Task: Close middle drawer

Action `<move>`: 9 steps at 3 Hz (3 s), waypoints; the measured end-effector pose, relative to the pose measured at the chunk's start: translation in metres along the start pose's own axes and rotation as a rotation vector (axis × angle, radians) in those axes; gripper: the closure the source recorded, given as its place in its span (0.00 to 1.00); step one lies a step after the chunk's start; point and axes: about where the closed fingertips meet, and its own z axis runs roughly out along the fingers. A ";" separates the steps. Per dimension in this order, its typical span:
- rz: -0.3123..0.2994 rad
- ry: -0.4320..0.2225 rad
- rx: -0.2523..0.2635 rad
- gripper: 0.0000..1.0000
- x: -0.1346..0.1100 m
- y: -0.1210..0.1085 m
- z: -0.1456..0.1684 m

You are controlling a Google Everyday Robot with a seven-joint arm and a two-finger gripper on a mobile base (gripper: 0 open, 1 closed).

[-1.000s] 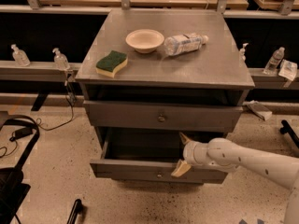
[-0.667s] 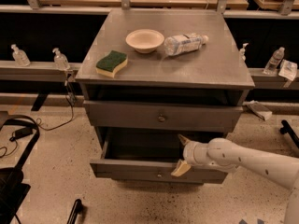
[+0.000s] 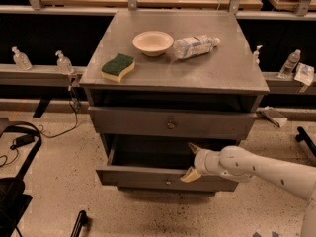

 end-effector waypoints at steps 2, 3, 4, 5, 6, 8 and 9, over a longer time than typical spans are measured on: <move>0.000 0.000 0.000 0.14 0.000 0.000 0.000; 0.000 0.000 0.000 0.12 0.000 0.000 0.000; 0.000 0.000 0.000 0.12 0.000 0.000 0.000; 0.012 -0.074 -0.022 0.00 -0.014 0.012 -0.008; 0.061 -0.302 -0.067 0.00 -0.050 0.046 -0.037; 0.135 -0.571 -0.208 0.15 -0.096 0.110 -0.099; 0.163 -0.520 -0.269 0.39 -0.081 0.141 -0.109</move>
Offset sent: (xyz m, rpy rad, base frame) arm -0.1908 0.0430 0.0770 0.4677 0.1657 0.2861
